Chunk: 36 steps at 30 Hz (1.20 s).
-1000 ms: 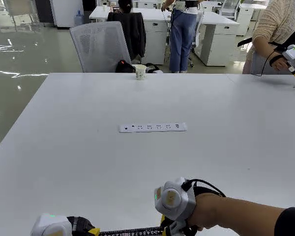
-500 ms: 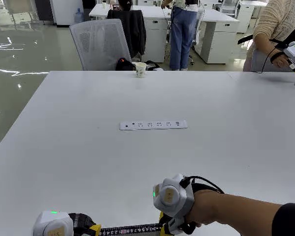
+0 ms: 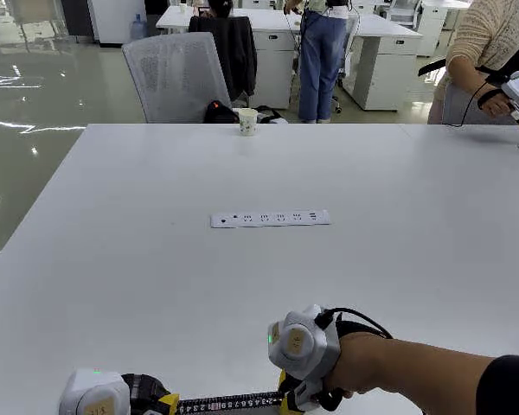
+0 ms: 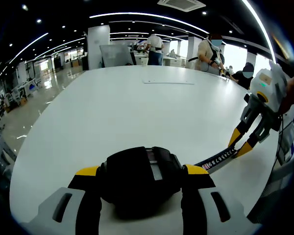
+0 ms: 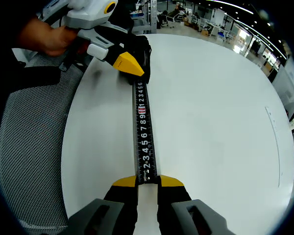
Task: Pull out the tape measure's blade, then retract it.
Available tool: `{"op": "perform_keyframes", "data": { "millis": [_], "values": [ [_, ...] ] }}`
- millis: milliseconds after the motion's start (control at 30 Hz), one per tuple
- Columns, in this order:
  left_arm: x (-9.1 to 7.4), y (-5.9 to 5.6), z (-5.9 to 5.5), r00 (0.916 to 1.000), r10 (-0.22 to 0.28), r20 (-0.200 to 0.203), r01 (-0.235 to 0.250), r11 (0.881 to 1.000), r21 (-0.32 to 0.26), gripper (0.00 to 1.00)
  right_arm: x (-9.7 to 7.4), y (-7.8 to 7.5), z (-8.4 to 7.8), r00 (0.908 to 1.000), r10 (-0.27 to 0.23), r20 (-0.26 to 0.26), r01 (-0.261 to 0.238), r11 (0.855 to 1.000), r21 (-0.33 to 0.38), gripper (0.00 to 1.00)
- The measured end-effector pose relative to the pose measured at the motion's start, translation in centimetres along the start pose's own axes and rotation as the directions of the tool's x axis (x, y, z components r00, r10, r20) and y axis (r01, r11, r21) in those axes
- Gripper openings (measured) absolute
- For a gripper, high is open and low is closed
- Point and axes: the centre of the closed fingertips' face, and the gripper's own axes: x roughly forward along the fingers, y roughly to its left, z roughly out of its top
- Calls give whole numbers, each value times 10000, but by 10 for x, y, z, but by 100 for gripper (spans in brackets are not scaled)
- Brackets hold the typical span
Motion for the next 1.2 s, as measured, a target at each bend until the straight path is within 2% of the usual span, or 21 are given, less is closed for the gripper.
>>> {"op": "perform_keyframes", "data": {
  "millis": [1200],
  "values": [
    [0, 0, 1, 9999, -60, -90, 60, 10000, -4, 61, 4, 1, 11, 9997, 11, 224, -13, 10000, 76, 12]
  ]
}}
